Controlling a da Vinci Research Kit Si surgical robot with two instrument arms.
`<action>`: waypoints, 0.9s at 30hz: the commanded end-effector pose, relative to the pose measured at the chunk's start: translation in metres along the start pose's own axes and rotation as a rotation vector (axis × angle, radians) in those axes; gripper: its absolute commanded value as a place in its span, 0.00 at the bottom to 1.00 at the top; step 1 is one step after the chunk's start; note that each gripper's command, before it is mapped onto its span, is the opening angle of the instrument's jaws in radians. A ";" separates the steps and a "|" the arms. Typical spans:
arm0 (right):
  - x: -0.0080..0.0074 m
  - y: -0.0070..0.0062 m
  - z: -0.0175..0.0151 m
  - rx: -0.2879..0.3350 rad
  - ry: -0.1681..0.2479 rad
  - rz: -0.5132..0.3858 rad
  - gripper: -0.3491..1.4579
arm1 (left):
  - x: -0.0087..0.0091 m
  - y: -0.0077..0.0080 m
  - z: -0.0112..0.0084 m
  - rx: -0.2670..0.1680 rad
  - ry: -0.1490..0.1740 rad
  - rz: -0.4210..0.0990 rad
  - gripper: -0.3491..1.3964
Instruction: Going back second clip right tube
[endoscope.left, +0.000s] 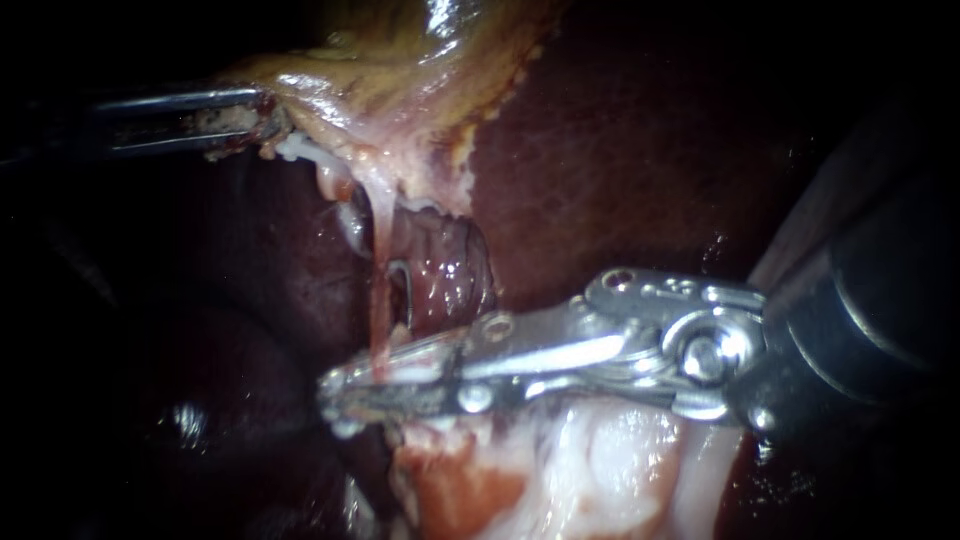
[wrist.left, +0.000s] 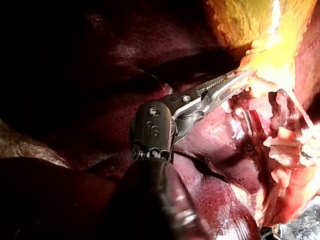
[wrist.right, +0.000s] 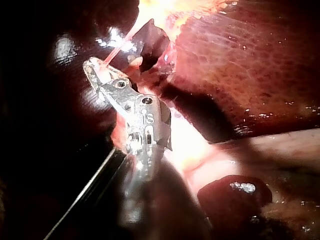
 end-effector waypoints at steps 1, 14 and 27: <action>-0.0001 0.0001 0.0000 0.000 0.000 0.002 0.00 | 0.0000 0.0000 0.0000 0.001 0.000 0.000 0.00; -0.0013 0.0036 0.0014 -0.046 0.002 -0.108 0.43 | 0.0000 0.0001 0.0001 0.002 0.001 0.000 0.00; -0.0040 0.0086 -0.0020 -0.295 0.018 -0.350 0.47 | -0.0001 0.0002 0.0001 0.002 0.001 0.000 0.00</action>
